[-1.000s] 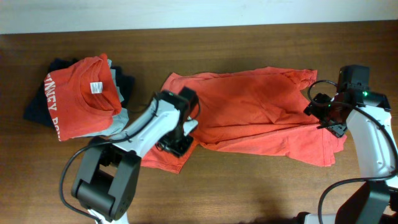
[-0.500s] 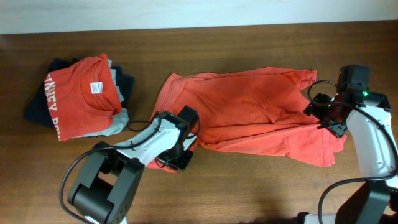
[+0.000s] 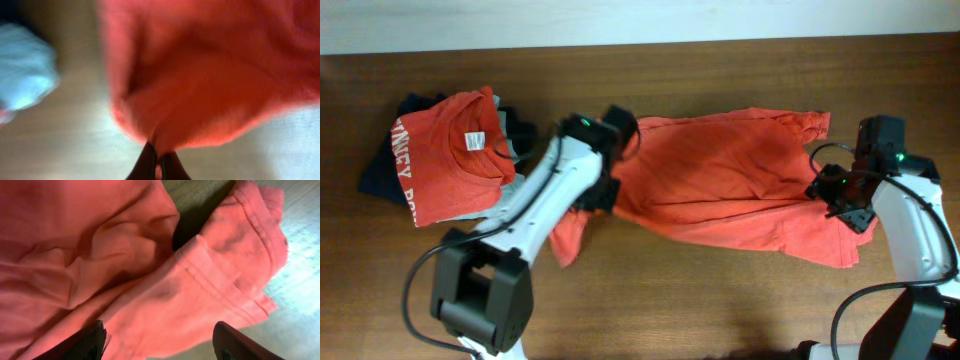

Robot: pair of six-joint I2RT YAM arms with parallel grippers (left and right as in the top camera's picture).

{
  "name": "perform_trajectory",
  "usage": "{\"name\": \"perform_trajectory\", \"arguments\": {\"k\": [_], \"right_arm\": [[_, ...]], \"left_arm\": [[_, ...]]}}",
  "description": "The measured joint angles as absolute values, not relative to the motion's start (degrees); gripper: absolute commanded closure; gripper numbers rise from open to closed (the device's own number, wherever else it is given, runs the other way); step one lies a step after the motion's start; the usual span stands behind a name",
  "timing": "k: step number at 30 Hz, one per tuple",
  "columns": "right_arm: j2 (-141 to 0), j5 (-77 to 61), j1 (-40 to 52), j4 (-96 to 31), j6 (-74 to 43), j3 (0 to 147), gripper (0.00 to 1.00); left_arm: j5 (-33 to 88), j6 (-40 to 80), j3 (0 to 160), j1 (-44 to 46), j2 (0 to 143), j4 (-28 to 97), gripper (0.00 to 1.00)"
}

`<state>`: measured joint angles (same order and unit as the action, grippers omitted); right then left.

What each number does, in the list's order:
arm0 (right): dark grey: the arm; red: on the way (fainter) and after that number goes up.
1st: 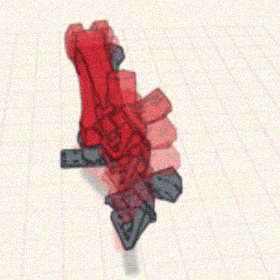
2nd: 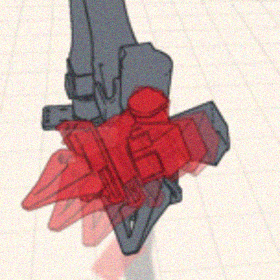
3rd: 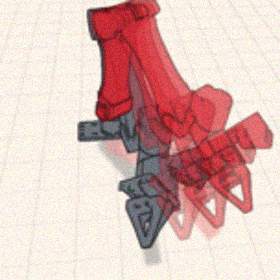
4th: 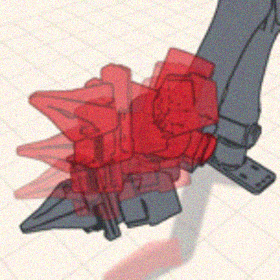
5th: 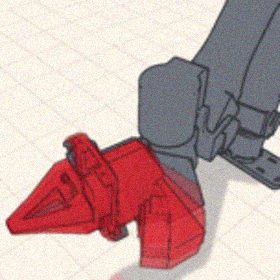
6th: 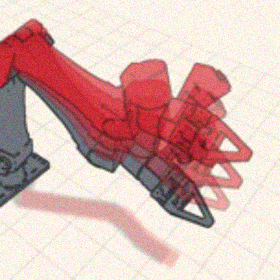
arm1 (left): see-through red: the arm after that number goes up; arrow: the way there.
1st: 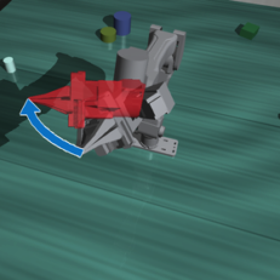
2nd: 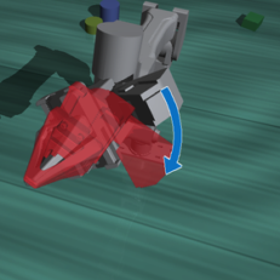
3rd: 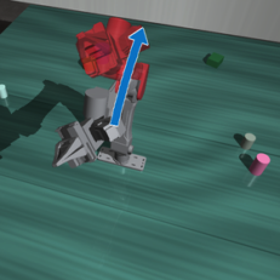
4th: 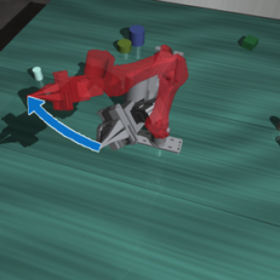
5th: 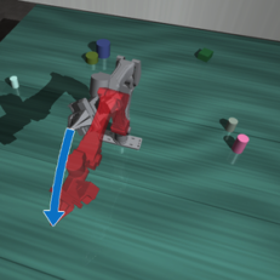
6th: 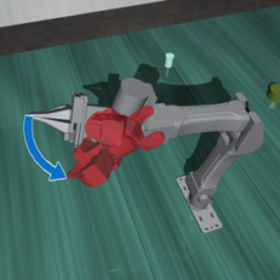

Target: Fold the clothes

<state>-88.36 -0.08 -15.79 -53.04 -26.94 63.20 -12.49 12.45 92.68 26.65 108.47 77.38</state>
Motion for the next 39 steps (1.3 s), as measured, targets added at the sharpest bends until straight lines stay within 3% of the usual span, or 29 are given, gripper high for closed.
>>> {"name": "perform_trajectory", "arguments": {"k": [6, 9, 11, 14, 19, 20, 22, 28, 32, 39], "right_arm": [[-88.9, -0.1, -15.8, -43.7, -25.4, 58.7, 0.21], [-89.6, -0.4, -15.8, -40.9, -25.1, 58.2, 0.32], [-89.8, -1.7, -15.8, -40.2, -24.9, 58.2, 0.35], [-90.4, -4.2, -15.8, -40.2, -24.6, 58.1, 0.48], [-91.5, -8.1, -15.8, -40.2, -24.0, 55.5, 0.53], [-91.7, -8.5, -15.8, -40.7, -23.9, 54.7, 0.67], [-92.2, -9.3, -15.8, -41.9, -23.8, 53.6, 0.76], [-91.7, -10.6, -15.8, -43.1, -22.3, 53.5, 0.88], [-87.9, -10.8, -15.8, -47.1, -21.3, 55.8, 0.9], [-78.2, -11.1, -15.8, -50.8, -20.5, 65.5, 0.75]], "left_arm": [[-15.4, 13.2, 100.2, 22.1, 106.6, 81.1, 0.99], [-16.2, 13.1, 100.9, 21.4, 105.8, 81.8, 0.99], [-16.8, 13.1, 101.0, 21.3, 105.6, 82.6, 1.0], [-17.0, 13.2, 101.0, 21.4, 105.6, 82.7, 0.99], [-17.4, 13.1, 101.0, 21.3, 105.6, 82.7, 0.99], [-17.4, 13.1, 101.0, 21.3, 105.6, 82.7, 1.0], [-17.5, 13.1, 101.0, 21.3, 105.6, 82.7, 1.0], [-18.1, 13.1, 101.0, 21.3, 105.6, 82.7, 1.0], [-18.3, 13.1, 101.1, 21.3, 105.6, 82.8, 1.0], [-19.0, 13.1, 105.9, 21.3, 105.6, 83.5, 0.99]]}}
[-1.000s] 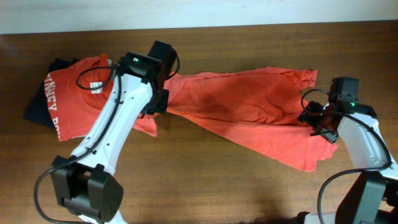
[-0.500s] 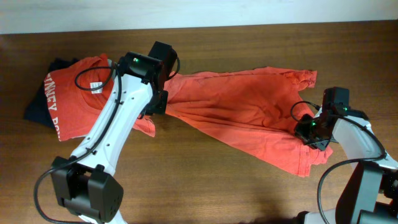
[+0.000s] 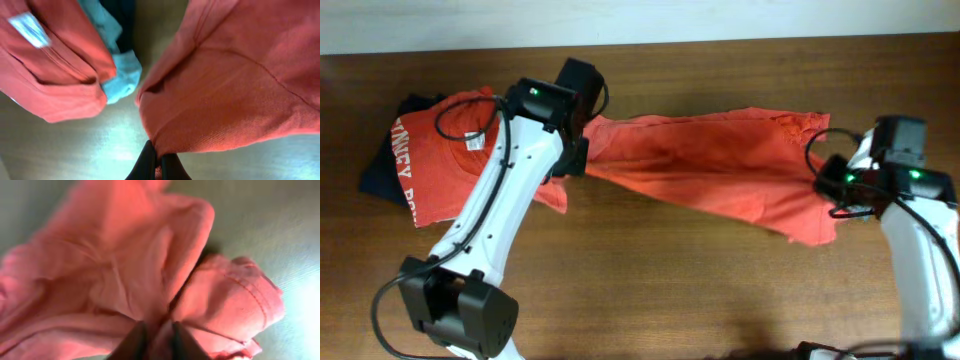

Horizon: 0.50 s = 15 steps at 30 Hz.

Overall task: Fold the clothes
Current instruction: 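Hold the shirt with both grippers and stretch it apart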

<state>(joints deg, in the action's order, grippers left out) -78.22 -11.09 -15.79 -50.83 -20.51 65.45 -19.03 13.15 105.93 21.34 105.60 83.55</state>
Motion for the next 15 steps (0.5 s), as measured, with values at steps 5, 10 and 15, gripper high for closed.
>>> {"name": "perform_trajectory", "arguments": {"k": [5, 10, 15], "right_arm": [[-76.5, -10.9, -15.8, -52.7, -20.1, 66.5, 0.93], [-77.8, -10.4, -15.8, -54.4, -19.8, 66.5, 0.89], [-79.9, -10.3, -15.8, -55.4, -19.1, 66.5, 0.5]], "left_arm": [[-19.1, 13.1, 108.7, 21.3, 104.1, 83.5, 0.99], [-19.2, 13.1, 108.9, 21.3, 102.7, 83.7, 0.99], [-19.1, 13.1, 108.9, 21.3, 102.7, 84.0, 0.99]]}}
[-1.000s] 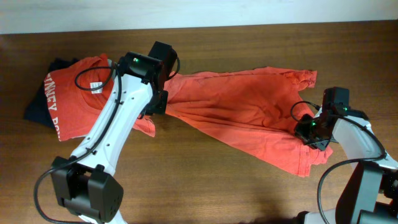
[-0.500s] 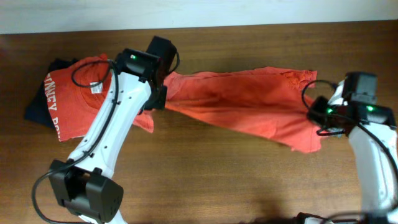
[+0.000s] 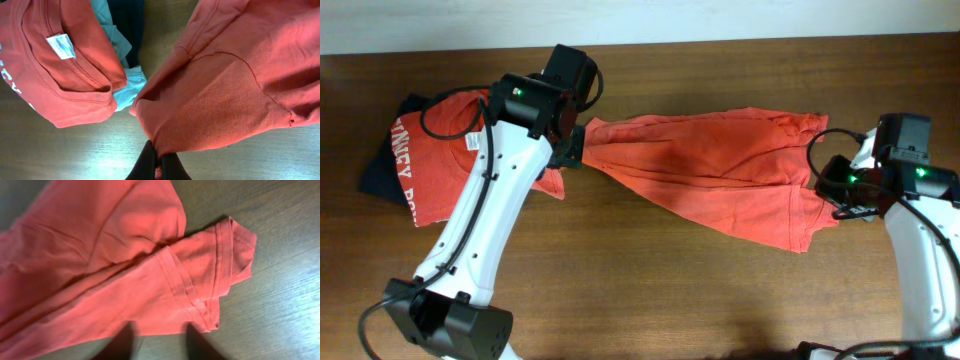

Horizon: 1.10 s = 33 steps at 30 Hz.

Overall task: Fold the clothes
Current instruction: 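Hold the shirt with both grippers and stretch it apart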

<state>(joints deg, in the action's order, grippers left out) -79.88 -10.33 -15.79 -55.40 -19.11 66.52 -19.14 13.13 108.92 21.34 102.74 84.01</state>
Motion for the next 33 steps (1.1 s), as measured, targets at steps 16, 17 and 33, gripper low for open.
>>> {"name": "perform_trajectory", "arguments": {"k": [16, 17, 33], "right_arm": [[-102.5, -15.2, -15.8, -41.3, -24.3, 63.6, 0.55], [-102.8, -15.4, -15.8, -41.3, -24.6, 63.6, 0.59], [-102.1, -16.0, -15.8, -41.3, -24.5, 64.8, 0.31]], "left_arm": [[-19.2, 13.1, 109.0, 21.3, 102.7, 84.1, 0.99], [-19.2, 13.1, 109.0, 21.3, 102.7, 84.1, 0.99], [-19.2, 13.1, 109.0, 21.3, 102.7, 84.1, 0.99]]}}
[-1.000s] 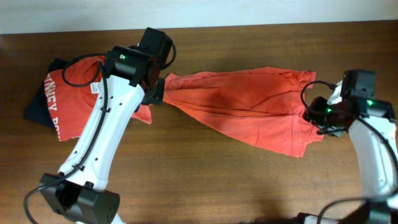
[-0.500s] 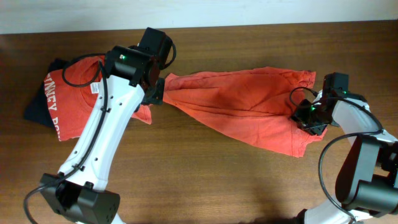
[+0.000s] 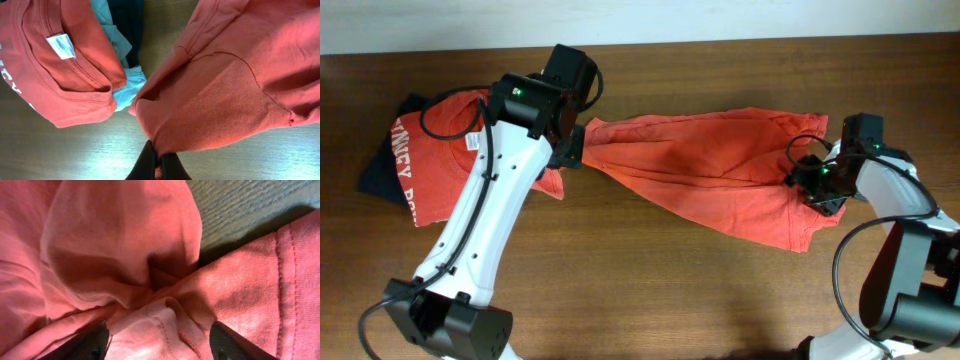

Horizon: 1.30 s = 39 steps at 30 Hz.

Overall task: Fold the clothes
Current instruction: 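Hold the shirt with both grippers and stretch it apart, then lift the shirt with both grippers and flip it flat onto the table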

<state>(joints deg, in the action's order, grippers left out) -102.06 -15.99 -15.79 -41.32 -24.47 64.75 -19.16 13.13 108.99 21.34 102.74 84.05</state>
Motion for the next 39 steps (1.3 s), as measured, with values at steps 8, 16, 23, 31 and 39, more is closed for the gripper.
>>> {"name": "perform_trajectory", "arguments": {"k": [8, 16, 23, 31, 39], "right_arm": [[-102.3, -16.0, -15.8, -37.4, -26.1, 64.8, 0.44], [-104.3, -16.0, -15.8, -37.9, -28.4, 64.8, 0.65], [-106.0, -16.0, -15.0, -38.1, -29.0, 64.8, 0.96], [-102.5, -16.0, -15.1, -43.5, -26.3, 67.2, 0.96], [-83.8, -11.4, -15.1, -46.6, -23.5, 69.9, 0.96]], "left_arm": [[-19.2, 13.1, 109.0, 21.3, 102.7, 84.1, 0.99], [-19.2, 13.1, 109.0, 21.3, 102.7, 84.1, 0.99], [-19.2, 13.1, 109.0, 21.3, 102.7, 84.2, 0.99], [-19.2, 13.1, 109.0, 21.3, 102.7, 84.2, 0.99], [-19.1, 13.1, 118.0, 21.3, 102.1, 86.2, 0.99]]}}
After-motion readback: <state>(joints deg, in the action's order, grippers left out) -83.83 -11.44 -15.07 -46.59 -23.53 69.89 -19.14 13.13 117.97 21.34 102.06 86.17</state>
